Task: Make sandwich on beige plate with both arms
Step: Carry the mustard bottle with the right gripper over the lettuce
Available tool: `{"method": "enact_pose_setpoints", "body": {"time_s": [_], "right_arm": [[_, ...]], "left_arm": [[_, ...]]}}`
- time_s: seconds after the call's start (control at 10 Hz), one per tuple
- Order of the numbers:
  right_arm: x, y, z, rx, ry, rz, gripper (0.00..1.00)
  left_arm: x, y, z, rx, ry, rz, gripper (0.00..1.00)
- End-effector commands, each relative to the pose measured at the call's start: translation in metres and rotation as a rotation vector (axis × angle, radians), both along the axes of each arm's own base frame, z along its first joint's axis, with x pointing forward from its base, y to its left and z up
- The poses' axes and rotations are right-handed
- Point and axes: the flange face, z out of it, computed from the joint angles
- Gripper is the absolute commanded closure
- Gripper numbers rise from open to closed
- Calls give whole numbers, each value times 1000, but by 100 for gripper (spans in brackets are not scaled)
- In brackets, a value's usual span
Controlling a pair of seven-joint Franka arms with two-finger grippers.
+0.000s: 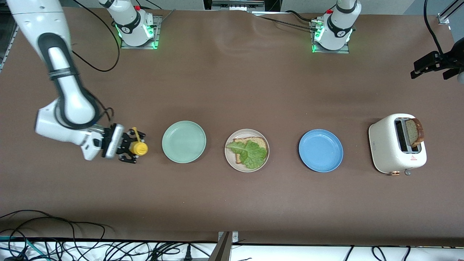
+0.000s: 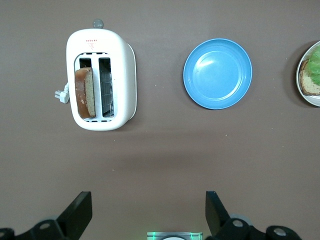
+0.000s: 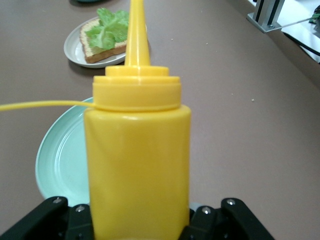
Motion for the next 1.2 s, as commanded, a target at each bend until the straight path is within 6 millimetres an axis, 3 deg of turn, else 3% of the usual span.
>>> {"method": "enact_pose_setpoints", "body": {"time_s": [0.0,0.3,0.5,0.8,1.1], "right_arm": [[4,66,30,-111,-7,-48,100],[-12,168,46,-260,-32,-71,100],[-15,224,45,-361,-69,-69,100],[-47,292,15,-540,-129,-79,100],[-54,343,-12,-785,-131,35,100]], "left_arm": [[0,3,5,13,5,6,0],[1,6,5,13,7,9,0],[1,13,3,11,10,24,0],[2,21,1,2,12,38,0],[3,21,2,-6,6,38,0]]}}
